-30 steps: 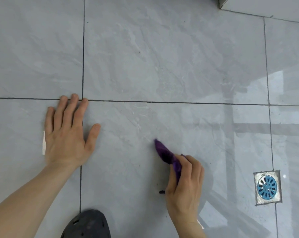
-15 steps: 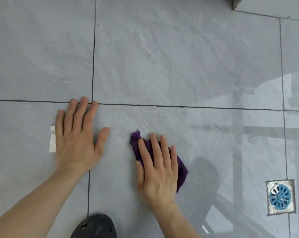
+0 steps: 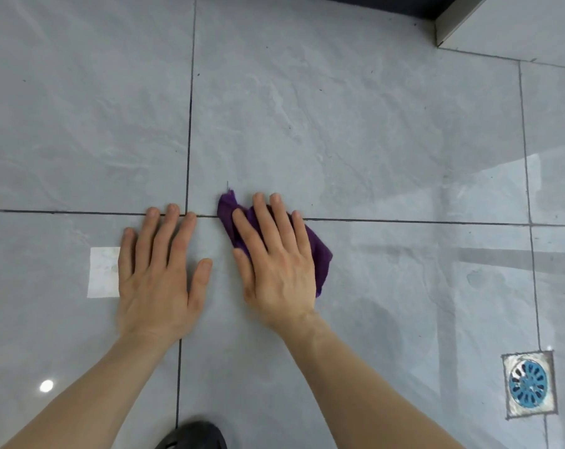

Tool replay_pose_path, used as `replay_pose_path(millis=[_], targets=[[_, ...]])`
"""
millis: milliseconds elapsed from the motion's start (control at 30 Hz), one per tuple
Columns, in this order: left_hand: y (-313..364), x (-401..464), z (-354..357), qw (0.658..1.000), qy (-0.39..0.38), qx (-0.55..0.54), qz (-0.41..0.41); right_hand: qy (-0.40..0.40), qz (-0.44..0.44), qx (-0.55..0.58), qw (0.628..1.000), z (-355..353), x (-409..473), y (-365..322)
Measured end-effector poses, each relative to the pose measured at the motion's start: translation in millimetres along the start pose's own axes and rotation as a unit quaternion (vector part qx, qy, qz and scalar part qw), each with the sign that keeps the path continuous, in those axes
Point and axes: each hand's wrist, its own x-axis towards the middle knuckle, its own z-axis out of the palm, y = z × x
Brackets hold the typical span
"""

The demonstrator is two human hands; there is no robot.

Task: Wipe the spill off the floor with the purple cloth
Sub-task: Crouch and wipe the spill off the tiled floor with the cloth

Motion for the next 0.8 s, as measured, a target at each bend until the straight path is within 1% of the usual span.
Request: replay_pose_path(millis=[133,233,267,333,400,433,467,533,567,633,700,733,800], targets=[[1,1,-1,1.000,-0.003,-0.013,-0.006,-0.052,-0.037,0.002,0.998,-6,-53,-1],[3,1,-4,1.000,-0.009,-0.021,-0.005,-0.082,-0.042,0.037,0.995,-19,-58,-1],[2,1,-5,1.000,-0.012,-0.023,-0.003,-0.079,-0.027,0.068,0.994,-24,-57,-2],[2,0,-7,0.999,-0.020,-0.040,0.000,-0.039,0.049,0.120,0.991,-37,-61,4],[2,2,-13,0.995,-0.021,-0.095,-0.013,0.025,0.140,0.113,0.983,-52,-74,22],[3,3,-17,0.991,-0.021,-0.128,-0.019,0.035,0.165,0.100,0.981,-59,-83,30],[6,4,-22,0.988,-0.020,-0.150,-0.013,0.026,0.168,0.090,0.981,-65,-92,37],[17,4,-33,0.986,-0.014,-0.161,0.037,-0.016,0.128,0.084,0.988,-72,-105,42],[25,4,-38,0.984,-0.025,-0.160,0.073,-0.038,0.107,0.085,0.990,-74,-106,43],[42,4,-44,0.976,-0.077,-0.141,0.147,-0.070,0.080,0.084,0.991,-75,-99,43],[54,2,-43,0.965,-0.120,-0.098,0.210,-0.079,0.065,0.076,0.992,-75,-89,43],[56,1,-44,0.963,-0.130,-0.078,0.224,-0.077,0.057,0.068,0.993,-76,-85,42],[58,-1,-47,0.964,-0.139,-0.053,0.219,-0.071,0.043,0.047,0.995,-76,-81,41]])
